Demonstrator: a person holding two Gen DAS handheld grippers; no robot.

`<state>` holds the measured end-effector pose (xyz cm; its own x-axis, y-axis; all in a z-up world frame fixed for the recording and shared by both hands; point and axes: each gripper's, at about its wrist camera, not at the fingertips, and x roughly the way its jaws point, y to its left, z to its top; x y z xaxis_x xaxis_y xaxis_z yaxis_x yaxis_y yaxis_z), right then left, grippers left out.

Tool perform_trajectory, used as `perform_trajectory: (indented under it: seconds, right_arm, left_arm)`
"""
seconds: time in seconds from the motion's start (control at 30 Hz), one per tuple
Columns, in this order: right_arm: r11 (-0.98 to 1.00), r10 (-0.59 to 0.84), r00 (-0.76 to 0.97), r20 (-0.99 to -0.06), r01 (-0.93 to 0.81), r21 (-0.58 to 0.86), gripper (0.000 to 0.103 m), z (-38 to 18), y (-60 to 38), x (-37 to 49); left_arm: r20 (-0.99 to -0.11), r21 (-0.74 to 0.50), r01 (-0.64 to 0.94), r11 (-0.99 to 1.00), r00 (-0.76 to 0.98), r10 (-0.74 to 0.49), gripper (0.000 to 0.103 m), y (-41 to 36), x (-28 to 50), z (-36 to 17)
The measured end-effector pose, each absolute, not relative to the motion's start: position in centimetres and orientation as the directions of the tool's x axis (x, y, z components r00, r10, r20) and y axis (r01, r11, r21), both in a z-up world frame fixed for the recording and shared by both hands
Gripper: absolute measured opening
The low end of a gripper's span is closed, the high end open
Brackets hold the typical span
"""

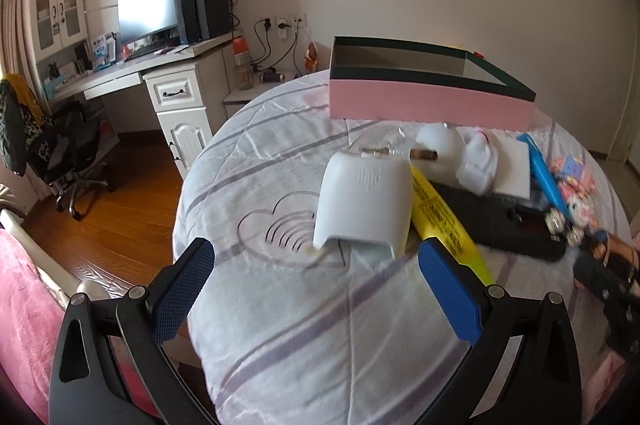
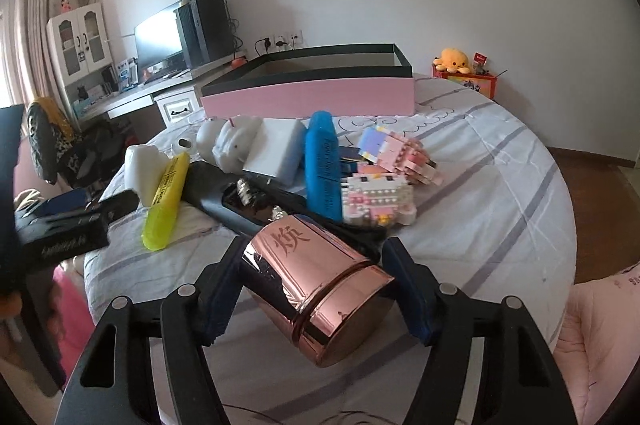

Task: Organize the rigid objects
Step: 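Grasp the rose-gold cup with the right tool while the left tool grasps the white plastic device, then lift the rose-gold cup with the right tool while the left tool lifts the white device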

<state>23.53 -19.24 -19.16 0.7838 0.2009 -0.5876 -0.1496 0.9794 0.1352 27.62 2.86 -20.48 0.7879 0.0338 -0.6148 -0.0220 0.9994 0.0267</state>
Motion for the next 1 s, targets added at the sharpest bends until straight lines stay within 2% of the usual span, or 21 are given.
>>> perform_trajectory:
  seconds: [0.27, 0.4, 0.43, 0.5, 0.57, 0.67, 1.0]
  right_arm:
    - [0.975, 0.22, 0.783, -0.582, -0.164, 0.149, 0.069, -19.4, -20.0, 24.2]
    - [0.973, 0.228, 0.782, -0.581, -0.17, 0.154, 0.069, -19.6, -20.2, 24.6]
    - [0.973, 0.229, 0.78, -0.582, -0.17, 0.155, 0.069, -19.6, -20.3, 24.6]
    - [0.973, 0.231, 0.778, -0.584, -0.171, 0.157, 0.069, -19.5, -20.2, 24.7]
    - [0.972, 0.235, 0.775, -0.586, -0.176, 0.157, 0.069, -19.4, -20.3, 24.7]
    - [0.971, 0.237, 0.771, -0.591, -0.176, 0.159, 0.069, -19.3, -20.3, 24.8]
    - [0.971, 0.238, 0.782, -0.577, -0.182, 0.154, 0.069, -17.6, -20.4, 24.3]
  left_arm:
    - [-0.625, 0.017, -0.021, 1.0, 0.78, 0.027, 0.103, 2.6, 30.8, -20.9]
    - [-0.65, -0.032, 0.008, 0.999, 0.76, -0.027, 0.101, 3.1, 31.9, -21.7]
    - [-0.647, -0.05, 0.026, 0.998, 0.761, -0.052, 0.097, 3.2, 31.9, -21.6]
    - [-0.643, -0.087, 0.075, 0.993, 0.758, -0.114, 0.071, 3.2, 32.0, -21.7]
    - [-0.635, -0.107, 0.125, 0.986, 0.755, -0.165, 0.055, 2.7, 31.9, -21.5]
    - [-0.634, -0.053, 0.145, 0.988, 0.76, -0.146, 0.055, 1.9, 31.7, -21.2]
    - [-0.63, -0.054, 0.126, 0.991, 0.765, -0.131, 0.055, 2.1, 29.9, -19.5]
